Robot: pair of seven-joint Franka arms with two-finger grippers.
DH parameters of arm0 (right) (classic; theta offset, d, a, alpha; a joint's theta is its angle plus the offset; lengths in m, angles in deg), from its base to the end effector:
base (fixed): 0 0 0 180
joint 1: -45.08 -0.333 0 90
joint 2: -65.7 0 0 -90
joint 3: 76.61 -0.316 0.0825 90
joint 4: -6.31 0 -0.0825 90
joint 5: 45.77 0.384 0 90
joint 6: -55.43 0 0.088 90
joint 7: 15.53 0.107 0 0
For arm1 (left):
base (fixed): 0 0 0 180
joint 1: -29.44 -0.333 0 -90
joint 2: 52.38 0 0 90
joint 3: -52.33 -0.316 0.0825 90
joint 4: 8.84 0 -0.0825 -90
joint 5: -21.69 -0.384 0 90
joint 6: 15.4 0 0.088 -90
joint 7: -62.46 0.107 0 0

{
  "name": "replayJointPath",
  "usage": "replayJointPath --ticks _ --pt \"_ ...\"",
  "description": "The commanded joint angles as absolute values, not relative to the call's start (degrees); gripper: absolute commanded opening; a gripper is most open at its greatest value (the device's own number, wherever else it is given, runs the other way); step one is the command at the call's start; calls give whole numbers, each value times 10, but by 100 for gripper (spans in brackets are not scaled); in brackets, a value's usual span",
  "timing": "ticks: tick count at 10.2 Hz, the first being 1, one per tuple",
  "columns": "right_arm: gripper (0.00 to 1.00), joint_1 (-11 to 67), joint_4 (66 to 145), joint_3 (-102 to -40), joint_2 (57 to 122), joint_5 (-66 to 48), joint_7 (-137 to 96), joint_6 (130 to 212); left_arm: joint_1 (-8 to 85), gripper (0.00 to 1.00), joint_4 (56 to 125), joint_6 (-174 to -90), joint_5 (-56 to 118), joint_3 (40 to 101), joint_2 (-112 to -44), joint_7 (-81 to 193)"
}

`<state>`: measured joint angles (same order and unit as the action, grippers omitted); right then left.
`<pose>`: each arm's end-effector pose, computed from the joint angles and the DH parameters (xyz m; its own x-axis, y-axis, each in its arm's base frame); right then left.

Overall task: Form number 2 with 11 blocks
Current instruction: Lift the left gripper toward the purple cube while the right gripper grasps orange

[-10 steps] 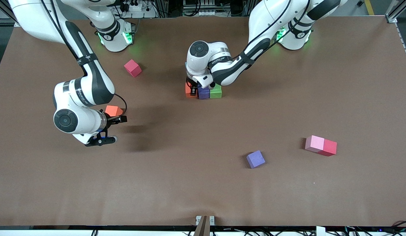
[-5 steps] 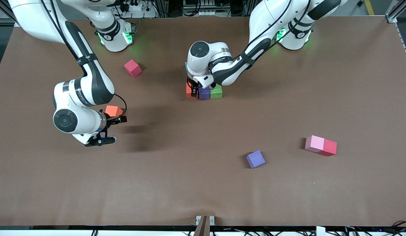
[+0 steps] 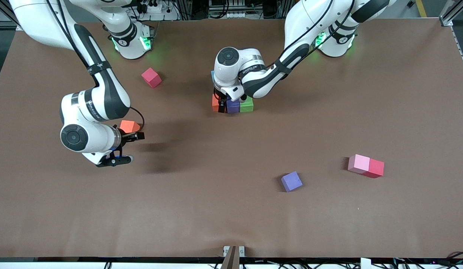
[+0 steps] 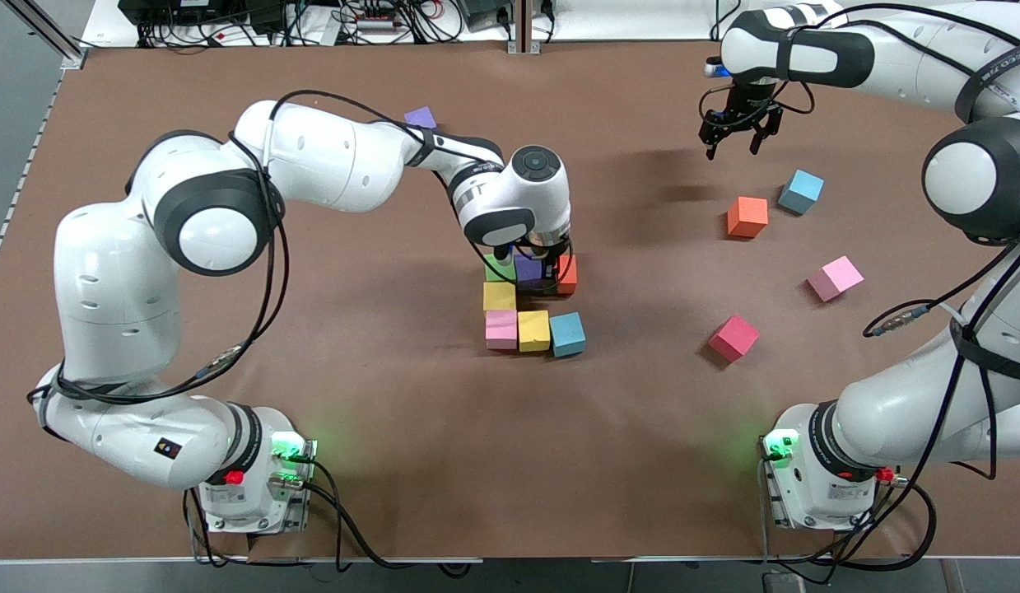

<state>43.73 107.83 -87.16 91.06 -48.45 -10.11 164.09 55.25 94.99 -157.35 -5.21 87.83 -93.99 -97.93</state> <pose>0.6059 0.1164 0.2936 0.9434 0.1252 -0.3071 0.1277 -0.9917 -0.0119 0.3429 -0.5609 0.2086 0.0580 0.9884 -0.1405 0.9976 -0.0625 -0.0284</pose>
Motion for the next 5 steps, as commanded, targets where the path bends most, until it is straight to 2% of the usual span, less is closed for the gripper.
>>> replayJointPath --ticks 1,5 --pt "100 440 1109 -871 888 -481 -100 1640 551 100 965 -1578 -97 879 -910 -1118" --pt "100 444 1166 -871 862 -481 -100 1676 548 100 965 -1577 -88 883 -892 -1117"
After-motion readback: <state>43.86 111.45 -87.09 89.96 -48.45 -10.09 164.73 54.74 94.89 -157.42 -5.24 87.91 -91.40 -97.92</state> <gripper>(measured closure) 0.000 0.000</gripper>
